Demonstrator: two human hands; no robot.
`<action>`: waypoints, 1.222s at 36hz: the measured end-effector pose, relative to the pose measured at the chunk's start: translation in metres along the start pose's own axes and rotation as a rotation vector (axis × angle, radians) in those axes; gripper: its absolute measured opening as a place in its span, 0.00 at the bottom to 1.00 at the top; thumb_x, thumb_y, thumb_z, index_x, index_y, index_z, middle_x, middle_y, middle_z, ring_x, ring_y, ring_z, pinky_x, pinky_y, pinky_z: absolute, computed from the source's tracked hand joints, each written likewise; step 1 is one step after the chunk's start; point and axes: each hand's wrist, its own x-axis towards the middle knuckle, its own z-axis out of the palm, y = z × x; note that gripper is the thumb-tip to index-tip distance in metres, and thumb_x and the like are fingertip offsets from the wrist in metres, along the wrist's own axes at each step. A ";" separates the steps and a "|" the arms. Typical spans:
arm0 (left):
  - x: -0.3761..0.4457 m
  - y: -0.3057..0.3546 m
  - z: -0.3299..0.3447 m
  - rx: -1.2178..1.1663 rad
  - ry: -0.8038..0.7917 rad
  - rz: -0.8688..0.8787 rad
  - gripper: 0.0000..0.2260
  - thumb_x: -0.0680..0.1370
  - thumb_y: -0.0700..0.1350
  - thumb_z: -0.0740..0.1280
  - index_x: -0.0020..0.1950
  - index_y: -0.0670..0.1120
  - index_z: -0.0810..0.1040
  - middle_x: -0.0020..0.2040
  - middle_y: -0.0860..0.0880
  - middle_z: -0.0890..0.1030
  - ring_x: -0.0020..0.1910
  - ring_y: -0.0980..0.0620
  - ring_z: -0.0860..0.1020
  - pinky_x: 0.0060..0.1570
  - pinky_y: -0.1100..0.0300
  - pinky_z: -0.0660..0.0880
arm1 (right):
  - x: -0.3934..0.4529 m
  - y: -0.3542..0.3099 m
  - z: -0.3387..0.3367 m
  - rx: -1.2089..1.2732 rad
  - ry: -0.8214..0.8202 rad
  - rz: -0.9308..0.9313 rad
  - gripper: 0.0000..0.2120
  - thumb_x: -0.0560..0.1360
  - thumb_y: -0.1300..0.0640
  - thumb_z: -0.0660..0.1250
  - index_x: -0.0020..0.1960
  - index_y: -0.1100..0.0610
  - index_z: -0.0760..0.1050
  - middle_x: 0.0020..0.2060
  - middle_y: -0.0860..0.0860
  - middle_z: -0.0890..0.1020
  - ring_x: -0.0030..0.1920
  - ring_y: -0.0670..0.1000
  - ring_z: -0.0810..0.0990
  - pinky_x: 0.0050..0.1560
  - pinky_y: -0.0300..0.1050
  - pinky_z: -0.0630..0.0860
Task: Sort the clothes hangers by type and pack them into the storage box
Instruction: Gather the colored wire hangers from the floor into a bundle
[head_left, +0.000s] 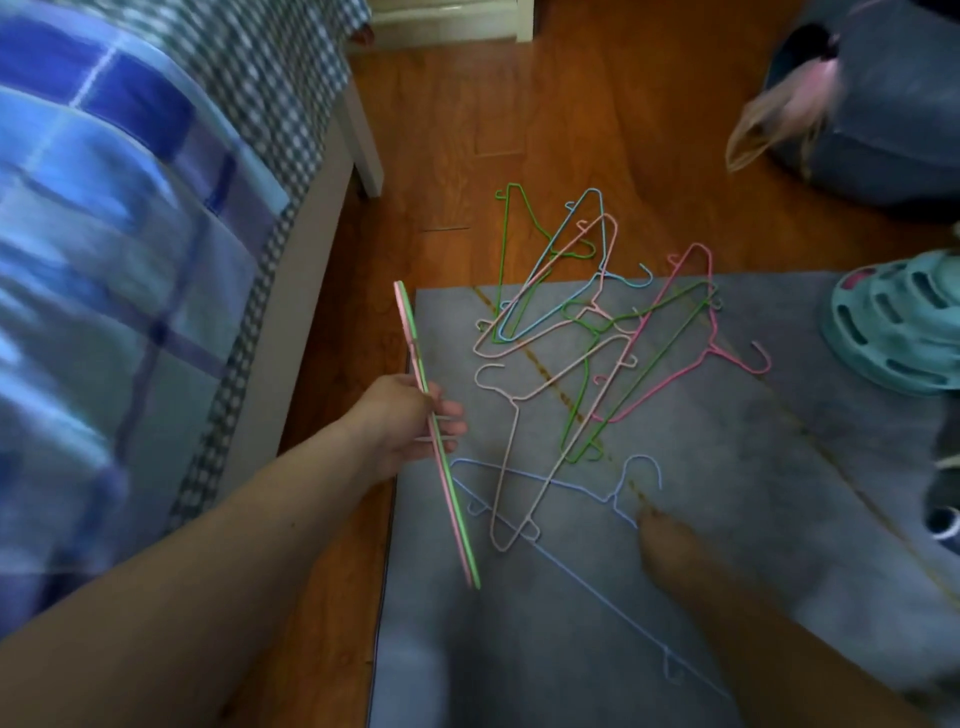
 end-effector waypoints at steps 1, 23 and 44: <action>0.002 0.002 0.003 0.001 0.003 -0.004 0.05 0.85 0.35 0.57 0.55 0.42 0.70 0.44 0.42 0.79 0.39 0.44 0.81 0.43 0.49 0.81 | -0.001 0.004 -0.004 -0.015 0.030 0.010 0.18 0.81 0.61 0.54 0.71 0.55 0.65 0.64 0.53 0.77 0.64 0.53 0.78 0.62 0.47 0.74; 0.010 0.074 0.008 -0.187 -0.102 0.193 0.06 0.85 0.35 0.56 0.52 0.42 0.71 0.40 0.43 0.80 0.38 0.47 0.82 0.33 0.60 0.80 | 0.001 0.014 -0.302 0.559 0.051 -0.182 0.19 0.74 0.77 0.51 0.33 0.61 0.70 0.34 0.57 0.80 0.33 0.53 0.83 0.29 0.45 0.77; 0.028 0.107 -0.067 -0.208 -0.243 0.363 0.08 0.82 0.34 0.60 0.49 0.43 0.78 0.30 0.46 0.78 0.25 0.52 0.78 0.30 0.57 0.79 | -0.027 -0.271 -0.330 1.393 0.181 -0.361 0.15 0.86 0.52 0.53 0.57 0.57 0.76 0.39 0.57 0.81 0.35 0.53 0.81 0.43 0.57 0.81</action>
